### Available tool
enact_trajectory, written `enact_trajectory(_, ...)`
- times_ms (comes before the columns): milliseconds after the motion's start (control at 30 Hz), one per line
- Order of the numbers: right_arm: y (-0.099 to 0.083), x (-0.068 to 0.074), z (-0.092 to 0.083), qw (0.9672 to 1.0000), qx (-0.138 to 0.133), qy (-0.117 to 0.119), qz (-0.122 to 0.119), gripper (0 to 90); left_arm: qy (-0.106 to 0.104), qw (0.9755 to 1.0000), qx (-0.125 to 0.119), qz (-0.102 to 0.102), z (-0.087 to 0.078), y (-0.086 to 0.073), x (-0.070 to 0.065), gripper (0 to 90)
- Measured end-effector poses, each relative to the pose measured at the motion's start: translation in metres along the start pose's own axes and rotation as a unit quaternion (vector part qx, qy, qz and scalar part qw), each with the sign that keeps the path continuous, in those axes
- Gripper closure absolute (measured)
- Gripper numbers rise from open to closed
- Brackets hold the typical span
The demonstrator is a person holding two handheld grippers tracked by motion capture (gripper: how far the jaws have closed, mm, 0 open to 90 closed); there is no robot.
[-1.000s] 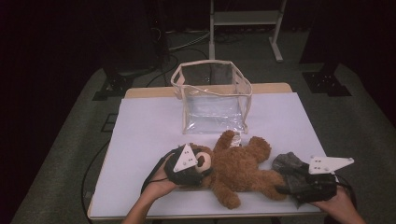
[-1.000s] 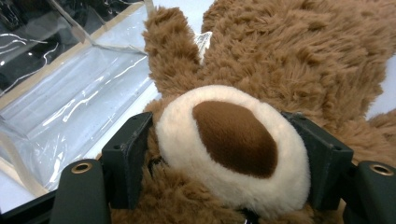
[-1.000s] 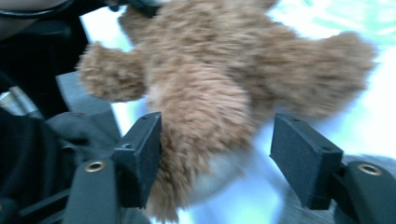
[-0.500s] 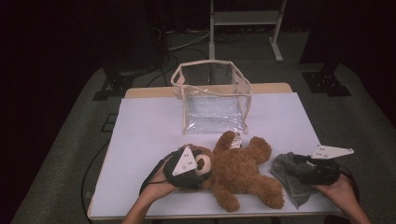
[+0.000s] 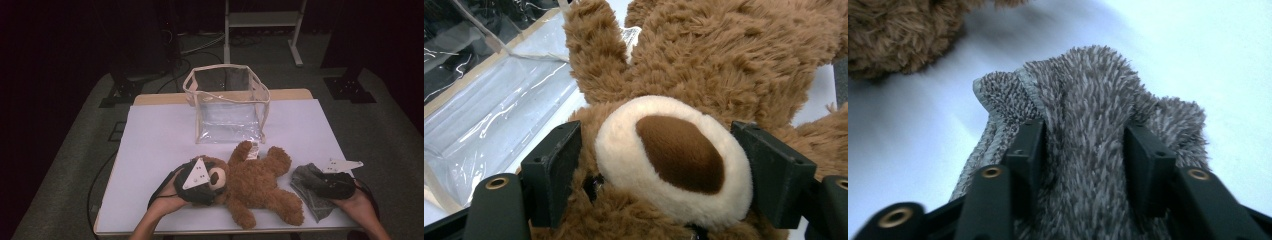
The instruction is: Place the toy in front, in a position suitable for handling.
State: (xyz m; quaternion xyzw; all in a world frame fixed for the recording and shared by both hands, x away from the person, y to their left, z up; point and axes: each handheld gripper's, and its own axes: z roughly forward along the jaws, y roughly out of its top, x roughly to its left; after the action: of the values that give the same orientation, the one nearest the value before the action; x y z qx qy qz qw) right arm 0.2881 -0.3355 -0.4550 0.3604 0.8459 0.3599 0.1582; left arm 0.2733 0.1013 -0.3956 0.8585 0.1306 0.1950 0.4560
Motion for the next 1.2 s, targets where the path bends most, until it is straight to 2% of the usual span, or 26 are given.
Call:
enact_trajectory(33,0.0,0.0,0.0,1.0,0.001,-0.002,0.003,59.5,-0.001,1.0,0.0,0.0,0.0,0.0,0.0,22.6)
enact_trajectory(67,0.0,0.0,-0.001,0.9999,0.0,-0.011,0.007,68.7,-0.002,1.0,-0.001,-0.002,0.0,0.0,0.0,22.2)
enact_trajectory(200,0.001,-0.004,-0.002,0.9997,0.004,-0.008,0.022,74.8,-0.005,1.0,0.001,-0.001,0.0,0.0,0.0,21.1)
enact_trajectory(267,0.002,-0.009,-0.007,0.9993,-0.009,0.005,0.037,75.4,-0.007,1.0,0.002,0.001,-0.001,0.0,0.0,20.6)
enact_trajectory(333,0.006,-0.011,-0.016,0.998,-0.034,0.018,0.051,75.4,-0.009,1.0,0.002,0.0,0.0,0.0,0.001,20.5)
enact_trajectory(400,0.01,-0.012,-0.022,0.9976,-0.044,0.021,0.05,75.4,-0.009,0.9999,0.003,0.0,0.0,0.0,0.002,20.5)
enact_trajectory(433,0.017,-0.011,-0.029,0.9972,-0.056,0.024,0.045,75.4,-0.01,0.9999,0.006,0.002,0.0,0.001,0.003,20.5)
enact_trajectory(467,0.029,-0.007,-0.041,0.9957,-0.075,0.04,0.037,75.3,-0.011,0.9999,0.006,0.002,0.001,0.002,0.003,20.3)
enact_trajectory(533,0.034,-0.005,-0.044,0.995,-0.083,0.047,0.032,75.3,-0.012,0.9999,0.008,0.004,0.001,0.003,0.004,20.2)
enact_trajectory(633,0.06,0.011,-0.053,0.9922,-0.096,0.08,0.001,75.0,-0.013,0.9999,0.009,0.004,0.002,0.004,0.003,20.2)
enact_trajectory(700,0.075,0.023,-0.052,0.9891,-0.104,0.103,-0.017,75.0,-0.016,0.9998,0.011,0.006,0.003,0.004,0.004,20.3)
enact_trajectory(733,0.082,0.03,-0.05,0.9877,-0.107,0.111,-0.026,75.0,-0.016,0.9998,0.011,0.005,0.003,0.005,0.004,20.3)
enact_trajectory(767,0.095,0.042,-0.044,0.9834,-0.112,0.138,-0.038,74.9,-0.017,0.9998,0.012,0.007,0.003,0.005,0.005,20.5)
enact_trajectory(833,0.1,0.046,-0.041,0.9822,-0.111,0.145,-0.044,74.9,-0.018,0.9997,0.014,0.008,0.003,0.006,0.005,20.5)
enact_trajectory(933,0.117,0.063,-0.026,0.9773,-0.108,0.17,-0.065,74.8,-0.02,0.9997,0.014,0.008,0.004,0.006,0.005,20.7)
enact_trajectory(967,0.123,0.069,-0.018,0.9761,-0.104,0.175,-0.075,74.8,-0.021,0.9996,0.014,0.008,0.004,0.006,0.005,20.7)
enact_trajectory(1000,0.132,0.078,-0.007,0.9736,-0.097,0.187,-0.089,74.8,-0.021,0.9996,0.015,0.009,0.004,0.007,0.005,20.8)
enact_trajectory(1067,0.135,0.082,-0.002,0.9731,-0.094,0.189,-0.093,74.8,-0.022,0.9996,0.014,0.007,0.005,0.007,0.006,20.8)
enact_trajectory(1133,0.146,0.092,0.012,0.9707,-0.091,0.195,-0.106,74.8,-0.023,0.9996,0.016,0.008,0.005,0.007,0.006,20.8)
enact_trajectory(1200,0.148,0.094,0.014,0.9704,-0.09,0.196,-0.109,74.7,-0.024,0.9995,0.016,0.009,0.006,0.007,0.007,20.8)
